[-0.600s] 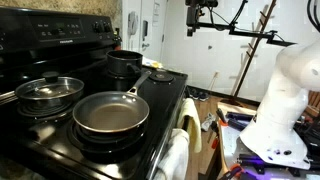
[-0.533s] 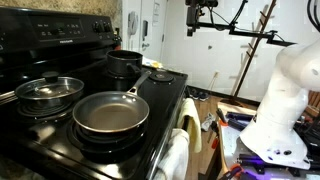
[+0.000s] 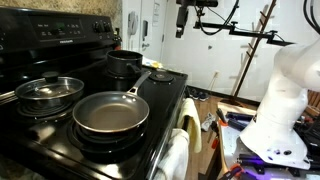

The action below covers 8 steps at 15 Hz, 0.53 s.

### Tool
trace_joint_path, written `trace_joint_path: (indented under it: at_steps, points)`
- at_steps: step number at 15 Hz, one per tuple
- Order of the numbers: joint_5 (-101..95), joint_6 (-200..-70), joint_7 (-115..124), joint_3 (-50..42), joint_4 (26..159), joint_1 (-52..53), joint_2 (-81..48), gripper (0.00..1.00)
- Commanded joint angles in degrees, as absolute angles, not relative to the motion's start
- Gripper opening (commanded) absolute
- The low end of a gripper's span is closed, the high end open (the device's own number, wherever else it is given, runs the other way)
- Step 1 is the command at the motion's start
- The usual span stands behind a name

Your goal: Put the spatula into the black pot.

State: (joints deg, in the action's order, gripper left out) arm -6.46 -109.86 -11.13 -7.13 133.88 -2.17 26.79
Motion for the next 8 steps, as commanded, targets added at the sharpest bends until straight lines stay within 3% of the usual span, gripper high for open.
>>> trace_joint_path:
  at_steps: [1,8]
  points:
    - [0.28,-114.81,-19.72,-8.3,133.06,1.89,21.55,1.0]
    - [7.82,-112.64,-34.85,-5.67,128.6,8.01,13.86,1.0]
